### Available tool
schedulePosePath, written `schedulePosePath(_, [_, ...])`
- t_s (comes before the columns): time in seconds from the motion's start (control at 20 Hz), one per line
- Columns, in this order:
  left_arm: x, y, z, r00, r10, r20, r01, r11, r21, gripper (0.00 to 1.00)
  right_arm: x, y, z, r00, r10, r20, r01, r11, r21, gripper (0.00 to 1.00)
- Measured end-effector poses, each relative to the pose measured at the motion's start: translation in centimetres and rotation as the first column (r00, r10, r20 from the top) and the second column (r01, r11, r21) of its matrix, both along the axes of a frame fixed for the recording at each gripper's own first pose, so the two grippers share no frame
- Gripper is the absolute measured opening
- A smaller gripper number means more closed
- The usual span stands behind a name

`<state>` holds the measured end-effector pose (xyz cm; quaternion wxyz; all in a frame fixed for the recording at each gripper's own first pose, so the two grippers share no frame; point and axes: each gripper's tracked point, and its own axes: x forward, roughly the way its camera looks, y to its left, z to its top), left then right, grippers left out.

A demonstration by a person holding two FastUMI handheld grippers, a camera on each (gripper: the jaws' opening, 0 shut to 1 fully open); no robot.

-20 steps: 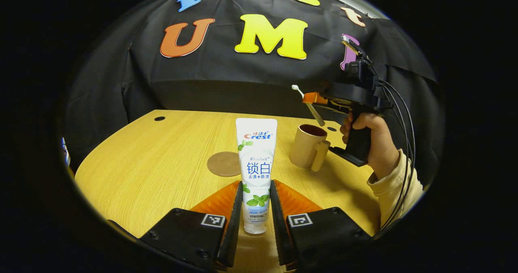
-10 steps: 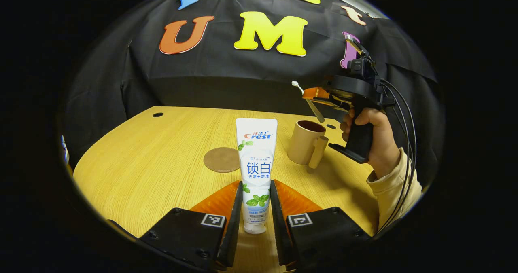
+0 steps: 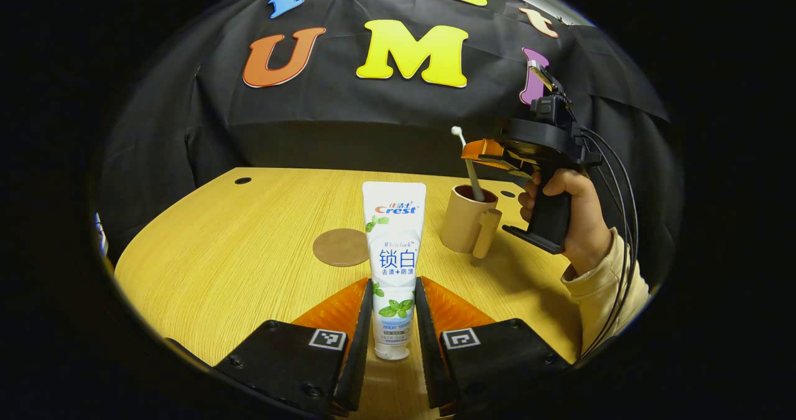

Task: Put the toothbrush and toothpaste on the desktop into the cup, then pick up the cup and place it on the coaster on the desktop.

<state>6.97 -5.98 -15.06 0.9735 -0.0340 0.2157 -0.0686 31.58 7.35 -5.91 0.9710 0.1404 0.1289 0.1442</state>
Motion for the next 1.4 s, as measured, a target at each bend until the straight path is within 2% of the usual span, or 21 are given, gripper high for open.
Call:
schedulePosePath(0.05, [-0.1,0.0,-0.1,1.0,0.0,-0.002,0.0,1.0,0.001,0.42,-0.2,0.1,-0.1,1.0,0.003,0.0,-0.003,1.0,-0.002,0.05])
schedulePosePath(0.25, [0.2,0.1,0.1,1.0,-0.007,0.01,0.007,1.0,0.011,0.42,-1.0,-0.2,-0.4,1.0,0.001,-0.013,-0.001,1.0,-0.011,0.06])
schedulePosePath(0.35, [0.3,0.2,0.2,1.0,-0.009,0.02,0.008,1.0,0.014,0.42,-2.1,0.1,-0.6,0.999,0.03,-0.016,-0.03,0.999,-0.011,0.06])
schedulePosePath(0.4, [0.5,0.0,0.3,1.0,-0.01,0.024,0.01,1.0,0.014,0.42,-2.5,-0.1,-0.5,1.0,0.028,-0.011,-0.028,0.999,-0.024,0.18])
schedulePosePath(0.45, [0.5,-0.1,0.4,1.0,-0.011,0.027,0.01,1.0,0.015,0.42,-3.0,-0.4,-0.5,1.0,0.025,-0.005,-0.025,0.999,-0.045,0.17])
schedulePosePath(0.5, [0.5,-0.2,0.6,0.999,-0.011,0.031,0.011,1.0,0.014,0.42,-3.5,-0.8,-0.4,1.0,0.02,0.005,-0.019,0.997,-0.07,0.36])
schedulePosePath(0.65, [1.2,-0.9,1.5,0.998,-0.013,0.059,0.012,1.0,0.016,0.42,-5.6,-1.9,0.4,0.998,0.017,0.054,-0.01,0.993,-0.118,0.6])
schedulePosePath(0.7, [1.8,-1.2,2.0,0.997,-0.013,0.07,0.012,1.0,0.016,0.42,-6.4,-2.2,0.9,0.997,0.023,0.079,-0.012,0.99,-0.138,0.75])
schedulePosePath(0.8, [3.1,-2.0,3.0,0.995,-0.015,0.094,0.015,1.0,0.01,0.42,-8.2,-3.9,1.4,0.993,0.01,0.118,0.01,0.986,-0.169,0.97])
schedulePosePath(0.95, [5.0,-4.0,4.5,0.991,-0.035,0.128,0.036,0.999,-0.006,0.42,-11.1,-5.5,2.0,0.988,0.031,0.151,-0.005,0.986,-0.168,0.96])
schedulePosePath(1.15, [8.3,-6.6,6.9,0.978,-0.046,0.202,0.047,0.999,0.0,0.42,-14.1,-10.2,0.8,0.986,-0.029,0.164,0.06,0.98,-0.187,0.93])
schedulePosePath(1.3, [10.6,-9.2,8.5,0.966,-0.075,0.248,0.087,0.995,-0.039,0.41,-16.3,-13.3,-0.8,0.985,-0.065,0.162,0.096,0.976,-0.194,0.99])
schedulePosePath(1.4, [11.8,-11.0,9.6,0.955,-0.104,0.278,0.128,0.989,-0.071,0.41,-17.6,-15.1,-1.5,0.982,-0.092,0.166,0.119,0.979,-0.162,0.96])
